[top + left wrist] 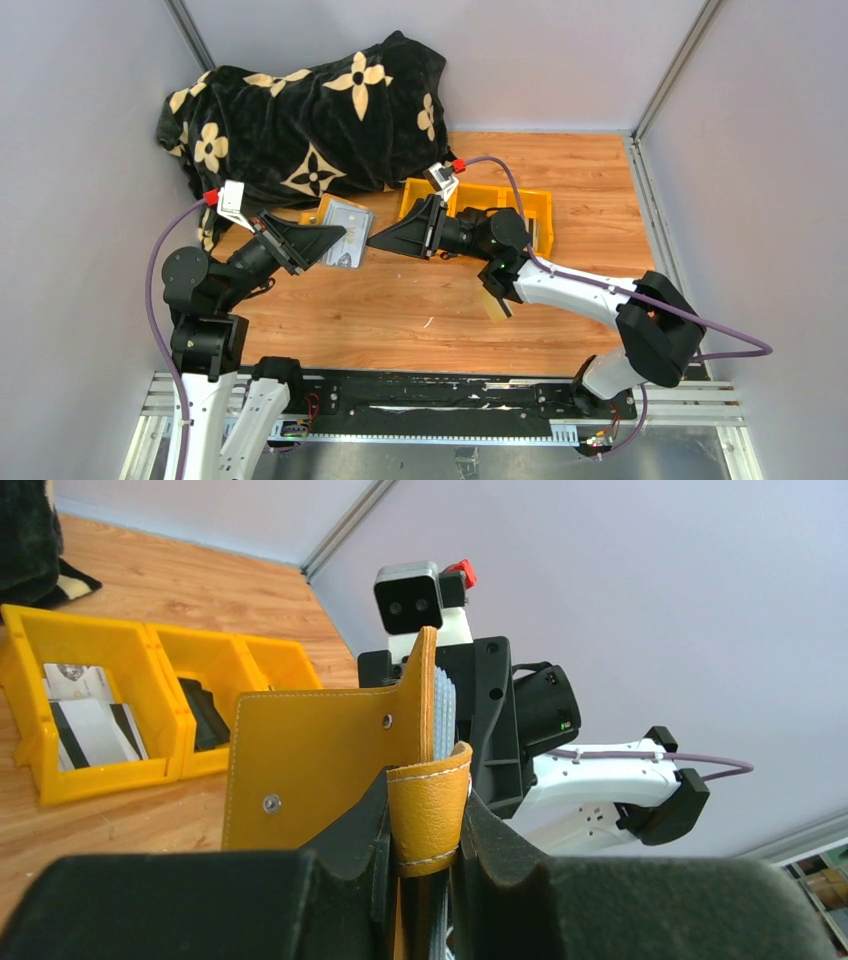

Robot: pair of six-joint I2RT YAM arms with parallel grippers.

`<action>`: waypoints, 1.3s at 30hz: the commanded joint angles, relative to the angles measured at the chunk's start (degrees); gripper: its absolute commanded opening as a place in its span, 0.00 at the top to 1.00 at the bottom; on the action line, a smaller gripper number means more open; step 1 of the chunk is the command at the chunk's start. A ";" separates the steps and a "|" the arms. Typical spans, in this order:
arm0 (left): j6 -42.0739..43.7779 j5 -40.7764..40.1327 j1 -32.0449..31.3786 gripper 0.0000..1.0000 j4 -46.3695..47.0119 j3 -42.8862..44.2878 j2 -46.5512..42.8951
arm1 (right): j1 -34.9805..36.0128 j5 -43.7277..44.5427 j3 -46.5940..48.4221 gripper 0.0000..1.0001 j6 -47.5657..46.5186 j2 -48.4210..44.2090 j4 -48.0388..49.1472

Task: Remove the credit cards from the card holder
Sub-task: Remove the credit card from the card holder.

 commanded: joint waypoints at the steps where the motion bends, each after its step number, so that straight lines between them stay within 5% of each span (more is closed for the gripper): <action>1: -0.48 1.27 -0.32 1.00 1.58 1.84 -0.23 | 1.53 -2.05 3.73 0.45 -0.30 1.62 1.50; 26: 0.03 1.10 -0.32 1.00 0.60 0.48 -0.97 | 2.03 -2.34 8.94 0.55 2.62 6.45 5.91; 34: -0.01 0.76 -0.32 1.00 0.28 -1.18 -1.03 | 2.32 0.51 9.46 0.75 7.68 10.30 14.39; 39: -0.26 0.91 -0.32 0.88 0.27 -1.47 -1.16 | 2.40 1.15 9.67 0.95 8.51 11.37 15.14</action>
